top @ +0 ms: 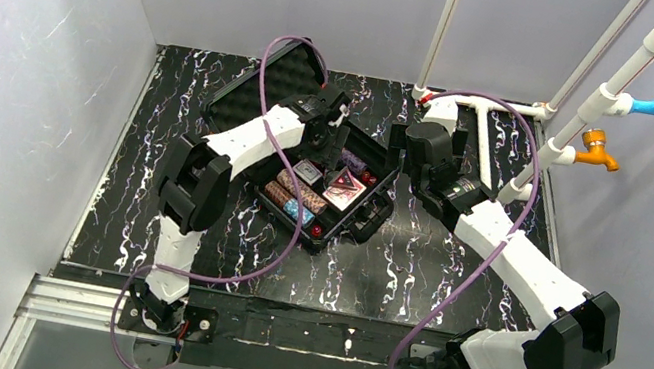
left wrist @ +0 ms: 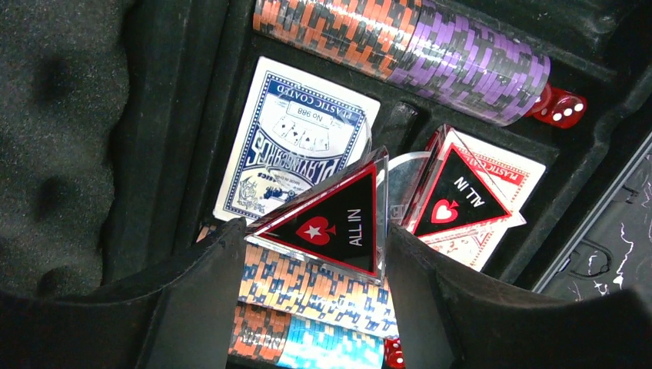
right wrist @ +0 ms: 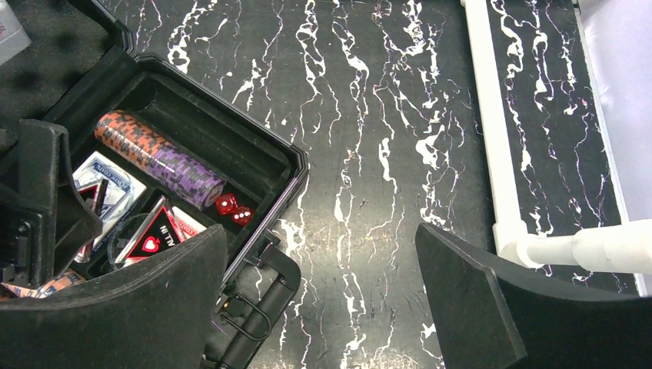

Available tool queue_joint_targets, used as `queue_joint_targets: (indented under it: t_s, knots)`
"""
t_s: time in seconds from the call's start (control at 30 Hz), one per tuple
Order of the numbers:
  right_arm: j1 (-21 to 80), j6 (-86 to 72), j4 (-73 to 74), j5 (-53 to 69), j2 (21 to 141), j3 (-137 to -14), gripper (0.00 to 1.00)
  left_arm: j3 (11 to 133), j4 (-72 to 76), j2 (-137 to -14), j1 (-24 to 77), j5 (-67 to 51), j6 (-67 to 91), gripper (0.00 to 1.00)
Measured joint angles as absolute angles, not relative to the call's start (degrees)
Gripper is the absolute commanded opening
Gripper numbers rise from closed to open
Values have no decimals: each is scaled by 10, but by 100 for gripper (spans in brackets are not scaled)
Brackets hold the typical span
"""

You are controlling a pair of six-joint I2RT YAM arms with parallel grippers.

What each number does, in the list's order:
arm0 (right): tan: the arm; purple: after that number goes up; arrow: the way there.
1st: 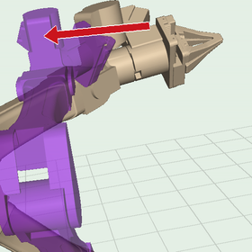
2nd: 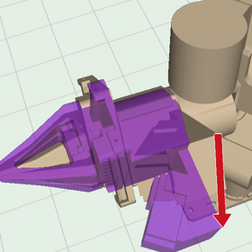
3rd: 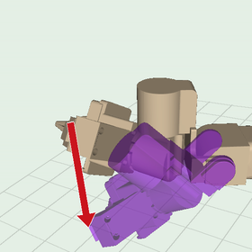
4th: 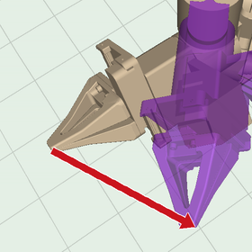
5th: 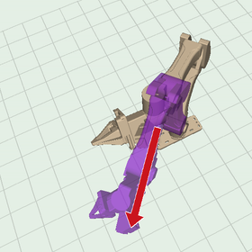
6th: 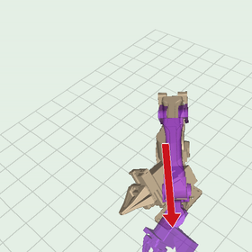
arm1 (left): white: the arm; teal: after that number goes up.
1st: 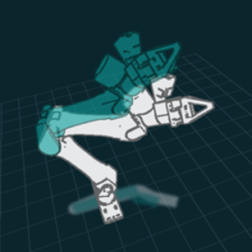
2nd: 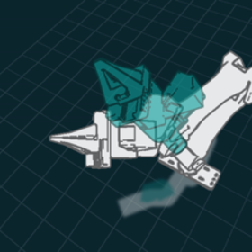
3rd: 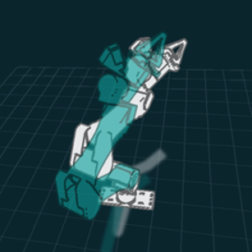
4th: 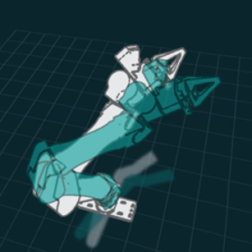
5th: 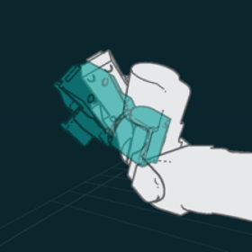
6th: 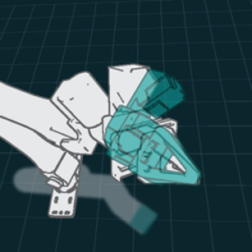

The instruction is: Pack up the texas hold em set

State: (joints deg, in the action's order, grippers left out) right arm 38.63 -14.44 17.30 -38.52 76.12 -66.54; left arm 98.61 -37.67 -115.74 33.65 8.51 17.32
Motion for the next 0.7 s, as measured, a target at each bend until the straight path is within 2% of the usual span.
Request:
queue_joint_targets:
  t_s: [0.7]
  knots:
    - [386,-144,161,-383,762,-659,100,1035,-392,-1208,333,91,145,54]
